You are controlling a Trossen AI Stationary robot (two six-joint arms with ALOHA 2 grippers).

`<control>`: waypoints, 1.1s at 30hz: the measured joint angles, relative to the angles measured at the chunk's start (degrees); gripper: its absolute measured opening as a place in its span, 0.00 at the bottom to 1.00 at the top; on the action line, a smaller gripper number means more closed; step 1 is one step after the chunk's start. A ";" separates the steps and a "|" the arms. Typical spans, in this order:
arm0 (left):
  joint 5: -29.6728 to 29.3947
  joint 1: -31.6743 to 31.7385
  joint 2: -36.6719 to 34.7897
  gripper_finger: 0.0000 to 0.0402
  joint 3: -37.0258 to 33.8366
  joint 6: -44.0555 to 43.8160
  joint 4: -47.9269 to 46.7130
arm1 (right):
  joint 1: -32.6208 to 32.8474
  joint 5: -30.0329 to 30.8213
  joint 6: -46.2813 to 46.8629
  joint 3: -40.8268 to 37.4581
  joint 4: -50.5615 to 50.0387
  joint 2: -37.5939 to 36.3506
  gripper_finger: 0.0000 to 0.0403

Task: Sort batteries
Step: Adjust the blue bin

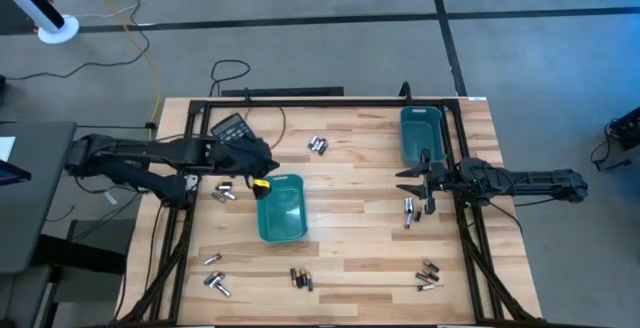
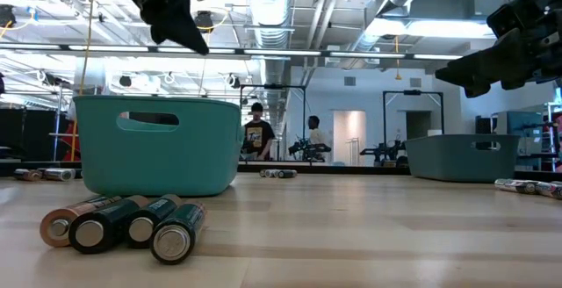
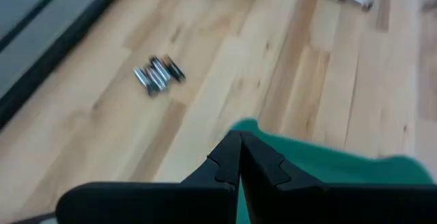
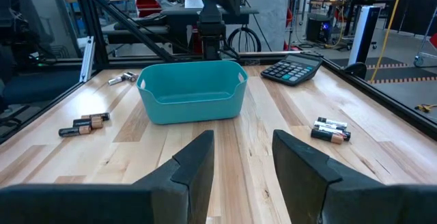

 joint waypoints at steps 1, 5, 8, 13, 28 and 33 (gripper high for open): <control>0.00 -0.33 0.96 0.01 -0.01 -0.11 -0.04 | 0.00 0.01 0.00 0.00 0.00 -0.02 0.42; 3.42 -0.98 4.01 0.01 -0.02 -0.45 -0.13 | 0.00 0.00 0.00 0.02 -0.01 -0.02 0.42; 6.77 -0.99 5.78 0.01 -0.02 0.31 -0.21 | -0.01 0.00 0.00 0.01 0.00 -0.01 0.42; 8.92 -1.37 9.87 0.01 0.00 3.00 -0.24 | -0.02 0.01 0.00 0.01 0.00 -0.02 0.42; 9.31 -3.84 24.34 0.01 5.64 8.65 -0.61 | -0.02 0.00 0.00 0.00 -0.02 -0.02 0.42; 9.31 -3.82 30.57 0.01 10.55 10.85 -2.74 | -0.02 0.00 0.00 0.00 0.00 -0.01 0.42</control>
